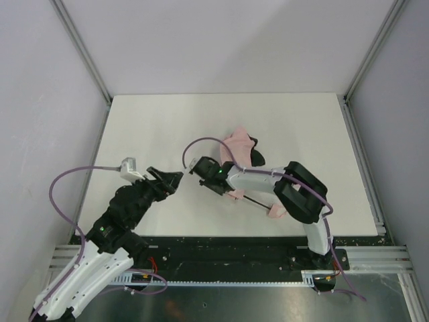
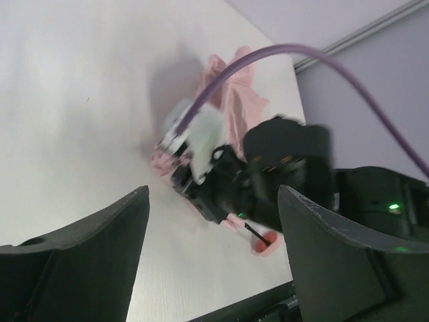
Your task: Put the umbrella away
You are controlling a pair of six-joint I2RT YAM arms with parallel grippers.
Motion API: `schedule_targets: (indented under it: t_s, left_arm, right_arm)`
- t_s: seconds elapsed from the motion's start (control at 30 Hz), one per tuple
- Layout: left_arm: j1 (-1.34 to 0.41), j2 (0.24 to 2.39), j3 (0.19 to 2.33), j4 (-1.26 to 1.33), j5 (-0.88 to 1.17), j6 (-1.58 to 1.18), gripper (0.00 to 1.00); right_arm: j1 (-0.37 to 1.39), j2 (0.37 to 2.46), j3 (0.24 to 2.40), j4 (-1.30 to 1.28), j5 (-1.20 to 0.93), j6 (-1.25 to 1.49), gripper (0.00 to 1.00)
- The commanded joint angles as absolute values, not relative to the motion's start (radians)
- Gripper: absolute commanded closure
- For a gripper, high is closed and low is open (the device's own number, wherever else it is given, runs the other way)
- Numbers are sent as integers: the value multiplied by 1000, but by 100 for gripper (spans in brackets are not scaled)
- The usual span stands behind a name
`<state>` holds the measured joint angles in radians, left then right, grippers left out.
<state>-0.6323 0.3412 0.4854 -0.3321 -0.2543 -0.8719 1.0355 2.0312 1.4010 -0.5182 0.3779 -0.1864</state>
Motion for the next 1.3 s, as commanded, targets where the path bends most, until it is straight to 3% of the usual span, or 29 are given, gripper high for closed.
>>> schedule_targets:
  t_s: [0.0,0.27,0.37,0.47,0.6,0.83,0.9,1.03,1.27]
  left_arm:
    - [-633,430,462,-354,-290,-1028,19]
    - [-590,628,380,-291,-73,-1373,8]
    - [-565,690,359,-211,-5,-1413,8]
    - [-550,755,343,-154,40,-1443,14]
    - [-529,787,323,-118,50,-1455,14]
    - [-523,713,237,-90,15,-1542,15]
    - [-521,723,222,-64,31,-1571,11]
    - [-517,783,200,81,68,-1582,2]
    - [-517,945,252,163,55,-1490,1]
  right_arm:
    - [990,2053,1292,-486,-164,17,100]
    - [927,2020,1117,-252,-359,87,100]
    - [920,2028,1102,-228,-401,84,98]
    - [903,2017,1083,-204,-441,86,89]
    - [873,1990,1044,-172,-486,89,71]
    - [865,1978,999,-139,-518,60,59]
    - [867,1979,989,-124,-517,55,60]
    - [870,1981,973,-93,-516,49,73]
    - [864,1982,971,-73,-535,53,79]
